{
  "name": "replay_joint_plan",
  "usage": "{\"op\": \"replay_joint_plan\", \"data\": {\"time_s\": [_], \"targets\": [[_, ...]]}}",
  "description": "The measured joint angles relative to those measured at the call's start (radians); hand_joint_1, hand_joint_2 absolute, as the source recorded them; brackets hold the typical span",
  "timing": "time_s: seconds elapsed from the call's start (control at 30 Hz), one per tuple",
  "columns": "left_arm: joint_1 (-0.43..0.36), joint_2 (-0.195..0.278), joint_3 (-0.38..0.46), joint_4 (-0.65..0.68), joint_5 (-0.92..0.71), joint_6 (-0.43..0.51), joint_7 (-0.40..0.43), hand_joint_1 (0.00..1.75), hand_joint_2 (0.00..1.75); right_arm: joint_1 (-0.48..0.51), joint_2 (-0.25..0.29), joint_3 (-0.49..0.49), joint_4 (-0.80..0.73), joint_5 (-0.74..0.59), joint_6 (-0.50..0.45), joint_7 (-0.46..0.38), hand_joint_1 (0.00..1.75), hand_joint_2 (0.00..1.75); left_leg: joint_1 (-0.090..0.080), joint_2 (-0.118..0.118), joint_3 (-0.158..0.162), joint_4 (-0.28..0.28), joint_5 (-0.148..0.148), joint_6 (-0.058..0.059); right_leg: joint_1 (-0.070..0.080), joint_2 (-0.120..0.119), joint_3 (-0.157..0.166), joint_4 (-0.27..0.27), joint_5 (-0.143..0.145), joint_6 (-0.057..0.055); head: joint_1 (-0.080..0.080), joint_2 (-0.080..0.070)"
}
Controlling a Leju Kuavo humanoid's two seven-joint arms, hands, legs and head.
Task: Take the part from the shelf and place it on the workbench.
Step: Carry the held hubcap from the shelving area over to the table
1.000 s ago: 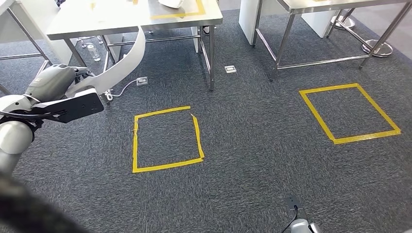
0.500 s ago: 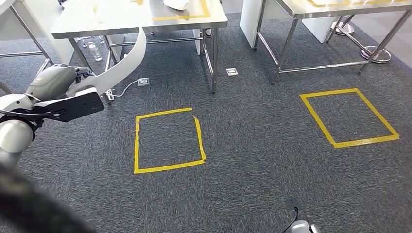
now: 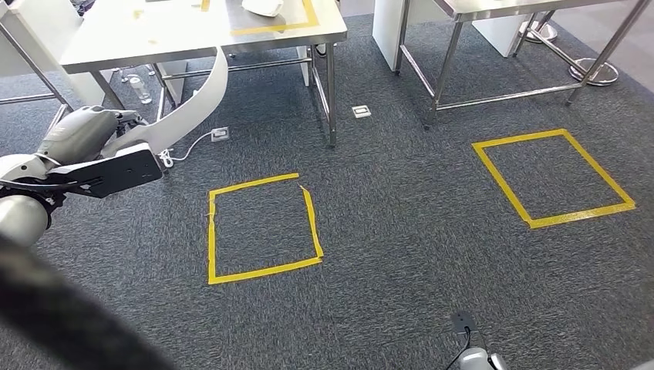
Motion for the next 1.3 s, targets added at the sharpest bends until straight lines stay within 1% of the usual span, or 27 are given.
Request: {"op": "replay_joint_plan", "data": {"time_s": [0.03, 0.07, 0.1, 0.2, 0.27, 0.33, 0.4, 0.43, 0.47, 0.53, 0.57, 0.6, 0.63, 0.67, 0.73, 0.77, 0.8, 0.9, 0.93, 0.97, 1.0, 1.07, 1.1, 1.13, 1.23, 1.27, 1.3], "targets": [[-0.001, 0.001, 0.0, 0.0, 0.0, 0.0, 0.0, 1.75, 1.75, 0.0, 0.001, 0.0, 0.0, 0.0, 0.0, 0.0, 0.0, 0.0, -0.003, -0.001, 0.03, -0.073, 0.04, 0.01, 0.0, 0.002, 0.007, 0.0, -0.005, 0.002, 0.0, 0.0], [-0.004, 0.002, 0.0, -0.001, 0.0, 0.0, 0.0, 1.75, 1.75, 0.0, 0.002, 0.0, 0.0, 0.0, 0.0, 0.0, 0.0, 0.0, -0.007, -0.001, 0.06, -0.14, 0.067, 0.019, 0.002, 0.003, 0.011, -0.001, -0.01, 0.006, -0.001, 0.0], [-0.006, 0.003, 0.0, -0.002, 0.0, 0.001, 0.0, 1.75, 1.75, -0.001, 0.003, 0.0, 0.0, 0.0, 0.0, 0.0, 0.0, 0.0, -0.012, -0.002, 0.082, -0.187, 0.08, 0.027, 0.0, 0.004, 0.014, -0.003, -0.014, 0.012, -0.001, 0.0], [-0.007, 0.002, -0.001, -0.003, 0.0, 0.001, 0.0, 1.75, 1.75, -0.001, 0.007, 0.0, 0.0, 0.0, 0.0, 0.0, 0.0, 0.0, -0.017, -0.003, 0.108, -0.228, 0.076, 0.039, -0.004, 0.004, 0.019, 0.001, -0.005, 0.03, -0.001, 0.0], [-0.01, 0.002, -0.002, -0.005, 0.0, 0.001, 0.0, 1.75, 1.75, -0.001, 0.008, 0.0, 0.0, 0.0, 0.0, 0.0, 0.0, 0.0, -0.013, -0.002, 0.13, -0.242, 0.072, 0.048, -0.003, 0.001, 0.012, 0.031, -0.015, 0.036, -0.001, 0.0], [-0.015, 0.0, -0.002, -0.005, 0.0, 0.001, 0.0, 1.75, 1.75, -0.001, 0.006, 0.0, 0.0, 0.0, -0.001, 0.0, 0.0, 0.0, -0.01, -0.001, 0.145, -0.247, 0.066, 0.055, -0.002, -0.002, -0.036, 0.118, -0.056, 0.04, -0.001, 0.0], [-0.012, -0.003, -0.003, -0.005, 0.0, 0.0, 0.001, 1.75, 1.75, -0.001, 0.003, 0.0, 0.0, 0.0, -0.002, 0.0, 0.0, 0.0, -0.01, -0.002, 0.151, -0.245, 0.057, 0.058, -0.003, -0.003, -0.112, 0.229, -0.094, 0.047, 0.002, 0.0], [-0.008, -0.004, -0.003, -0.005, 0.0, 0.0, 0.002, 1.75, 1.75, 0.0, 0.003, 0.0, 0.0, 0.0, -0.002, 0.0, 0.0, 0.0, -0.009, -0.003, 0.155, -0.243, 0.05, 0.057, -0.004, -0.004, -0.137, 0.252, -0.091, 0.05, 0.003, 0.0], [-0.005, -0.004, -0.003, -0.005, 0.0, -0.001, 0.003, 1.75, 1.75, 0.0, 0.003, 0.0, 0.0, 0.0, -0.003, 0.0, 0.0, 0.0, -0.008, -0.003, 0.161, -0.24, 0.043, 0.055, -0.005, -0.005, -0.145, 0.239, -0.067, 0.053, 0.004, 0.0], [-0.002, -0.005, -0.004, -0.005, 0.0, -0.001, 0.003, 1.75, 1.75, 0.001, 0.002, 0.0, 0.0, 0.0, -0.003, 0.0, 0.0, 0.0, -0.005, -0.002, 0.174, -0.232, 0.024, 0.047, -0.006, -0.008, -0.11, 0.119, 0.021, 0.056, 0.004, 0.0], [-0.003, -0.005, -0.004, -0.005, 0.0, -0.001, 0.003, 1.75, 1.75, 0.001, 0.002, 0.0, 0.0, 0.0, -0.004, 0.0, 0.0, 0.0, -0.004, -0.002, 0.18, -0.227, 0.015, 0.041, -0.004, -0.01, -0.089, 0.056, 0.045, 0.055, 0.004, 0.0], [-0.004, -0.005, -0.004, -0.005, 0.0, -0.001, 0.004, 1.75, 1.75, 0.0, 0.002, 0.0, 0.0, 0.0, -0.004, 0.0, 0.0, 0.0, -0.004, -0.002, 0.182, -0.225, 0.008, 0.034, -0.001, -0.012, -0.072, 0.015, 0.055, 0.05, 0.004, 0.0], [-0.004, -0.006, -0.004, -0.005, 0.0, -0.001, 0.004, 1.75, 1.75, 0.0, 0.002, 0.0, 0.0, 0.0, -0.004, 0.0, 0.0, 0.0, -0.004, -0.002, 0.185, -0.224, 0.003, 0.028, 0.002, -0.013, -0.064, -0.004, 0.052, 0.043, 0.004, 0.0], [-0.004, -0.006, -0.004, -0.005, 0.0, -0.001, 0.005, 1.75, 1.75, 0.001, 0.003, -0.001, 0.0, -0.001, -0.004, 0.0, 0.0, 0.0, -0.005, -0.002, 0.188, -0.222, 0.002, 0.021, 0.005, -0.014, -0.061, -0.007, 0.044, 0.033, 0.005, 0.0], [-0.004, -0.006, -0.004, -0.006, 0.0, -0.001, 0.005, 1.75, 1.75, 0.002, 0.003, -0.001, 0.0, -0.001, -0.004, 0.0, 0.0, 0.0, -0.006, -0.003, 0.191, -0.21, -0.002, 0.011, 0.002, -0.011, -0.047, -0.009, 0.046, 0.016, 0.004, 0.0], [-0.006, -0.005, -0.004, -0.006, 0.0, -0.002, 0.005, 1.75, 1.75, 0.002, 0.003, -0.001, 0.0, -0.001, -0.005, -0.001, 0.0, 0.0, -0.005, -0.003, 0.181, -0.186, -0.004, 0.007, -0.001, -0.01, -0.037, -0.011, 0.042, 0.01, 0.002, 0.0], [-0.008, -0.005, -0.004, -0.006, 0.0, -0.002, 0.006, 1.75, 1.75, 0.002, 0.003, -0.001, 0.0, 0.0, -0.005, -0.001, 0.0, 0.0, -0.004, -0.002, 0.157, -0.144, -0.011, 0.003, -0.002, -0.008, -0.028, -0.012, 0.038, 0.004, 0.0, 0.0], [-0.009, -0.005, -0.004, -0.005, 0.0, -0.003, 0.006, 1.75, 1.75, 0.001, 0.003, -0.002, 0.0, -0.001, -0.006, -0.002, 0.0, 0.0, 0.0, -0.002, 0.032, 0.035, -0.066, -0.005, -0.002, -0.007, -0.002, -0.014, 0.015, -0.003, -0.004, 0.0], [-0.006, -0.006, -0.004, -0.004, 0.0, -0.004, 0.006, 1.75, 1.75, 0.002, 0.003, -0.002, 0.0, -0.001, -0.006, -0.002, 0.0, 0.0, 0.001, -0.002, 0.0, 0.064, -0.078, -0.005, -0.002, -0.006, 0.008, -0.014, 0.006, -0.003, -0.004, 0.0], [-0.004, -0.006, -0.004, -0.003, 0.0, -0.004, 0.007, 1.75, 1.75, 0.002, 0.003, -0.002, 0.0, -0.001, -0.006, -0.002, 0.0, 0.0, 0.001, -0.002, -0.015, 0.061, -0.072, -0.004, -0.002, -0.004, 0.02, -0.014, -0.004, -0.002, -0.005, 0.0], [-0.003, -0.005, -0.004, -0.002, 0.0, -0.005, 0.008, 1.75, 1.75, 0.003, 0.003, -0.003, 0.0, -0.001, -0.006, -0.002, 0.0, 0.0, 0.001, -0.002, -0.013, 0.023, -0.045, 0.0, -0.002, -0.002, 0.034, -0.014, -0.014, -0.001, -0.005, 0.0], [-0.005, -0.004, -0.004, -0.001, 0.0, -0.005, 0.009, 1.75, 1.75, 0.004, 0.004, -0.003, 0.0, -0.001, -0.006, -0.002, 0.0, 0.0, -0.004, -0.002, 0.019, -0.114, 0.057, 0.014, 0.0, 0.0, 0.06, -0.015, -0.036, 0.003, -0.007, 0.0], [-0.007, -0.003, -0.004, 0.0, 0.0, -0.005, 0.009, 1.75, 1.75, 0.003, 0.005, -0.003, 0.0, -0.001, -0.006, -0.002, 0.0, 0.0, -0.008, -0.002, 0.034, -0.171, 0.094, 0.02, 0.001, 0.002, 0.069, -0.016, -0.045, 0.007, -0.009, 0.0], [-0.007, -0.003, -0.004, 0.0, 0.0, -0.006, 0.008, 1.75, 1.75, 0.003, 0.006, -0.003, 0.0, -0.001, -0.006, -0.002, 0.0, 0.0, -0.012, -0.002, 0.046, -0.209, 0.118, 0.025, 0.001, 0.002, 0.077, -0.021, -0.054, 0.013, -0.012, 0.0], [-0.009, -0.006, -0.005, -0.003, 0.0, -0.007, 0.009, 1.75, 1.75, 0.001, 0.008, -0.004, 0.0, -0.002, -0.006, -0.002, 0.0, 0.0, -0.013, -0.004, 0.077, -0.236, 0.114, 0.038, 0.001, 0.001, 0.092, -0.012, -0.052, 0.03, -0.014, 0.0], [-0.011, -0.006, -0.005, -0.003, 0.0, -0.007, 0.009, 1.75, 1.75, 0.001, 0.008, -0.004, 0.0, -0.002, -0.006, -0.002, 0.0, 0.0, -0.011, -0.004, 0.091, -0.241, 0.11, 0.045, 0.001, 0.0, 0.087, 0.013, -0.047, 0.033, -0.014, 0.0], [-0.015, -0.006, -0.005, -0.004, 0.0, -0.007, 0.009, 1.75, 1.75, 0.0, 0.008, -0.004, 0.0, -0.002, -0.006, -0.002, 0.0, 0.0, -0.01, -0.004, 0.105, -0.243, 0.105, 0.05, 0.001, -0.001, 0.069, 0.05, -0.046, 0.036, -0.013, 0.0]]}}
